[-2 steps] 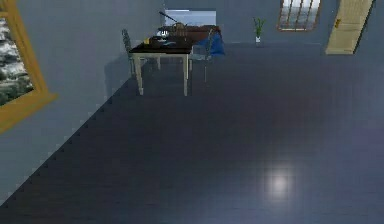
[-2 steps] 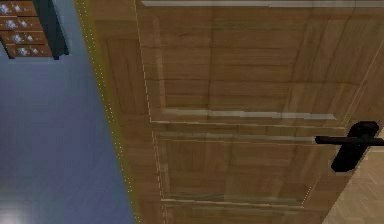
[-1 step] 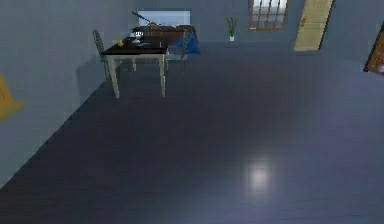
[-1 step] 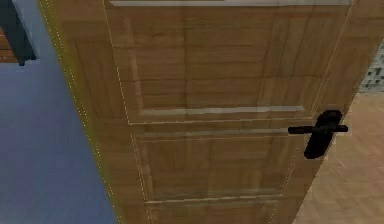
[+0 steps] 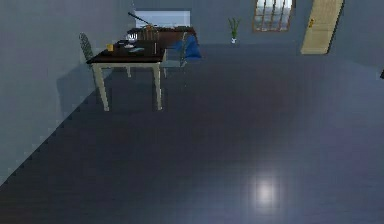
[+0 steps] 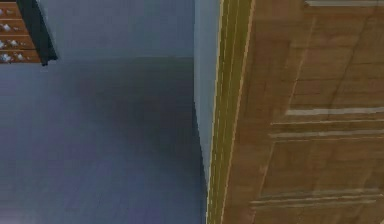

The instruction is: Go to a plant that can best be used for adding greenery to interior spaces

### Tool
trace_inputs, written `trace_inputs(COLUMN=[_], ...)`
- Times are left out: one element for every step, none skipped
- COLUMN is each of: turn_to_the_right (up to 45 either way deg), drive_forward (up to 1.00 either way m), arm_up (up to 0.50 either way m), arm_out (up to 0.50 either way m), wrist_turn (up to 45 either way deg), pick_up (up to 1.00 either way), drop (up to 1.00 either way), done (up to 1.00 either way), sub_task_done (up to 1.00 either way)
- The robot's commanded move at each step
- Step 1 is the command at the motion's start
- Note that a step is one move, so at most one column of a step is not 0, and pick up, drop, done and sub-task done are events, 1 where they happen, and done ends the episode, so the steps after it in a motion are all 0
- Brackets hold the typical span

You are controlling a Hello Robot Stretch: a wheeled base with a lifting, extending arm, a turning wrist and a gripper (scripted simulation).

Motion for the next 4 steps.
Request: trace_inputs(turn_to_the_right=[6.0, 0.0, 3.0, 0.0], drive_forward=[0.0, 1.0, 0.0, 1.0], arm_up=[0.0, 0.0, 0.0, 0.0], arm_out=[0.0, 0.0, 0.0, 0.0], wrist_turn=[0.0, 0.0, 0.0, 0.0], pick_up=[0.0, 0.0, 0.0, 0.0], drop=[0.0, 0.0, 0.0, 0.0], done=[0.0, 0.0, 0.0, 0.0], sub_task_done=[0.0, 0.0, 0.0, 0.0])
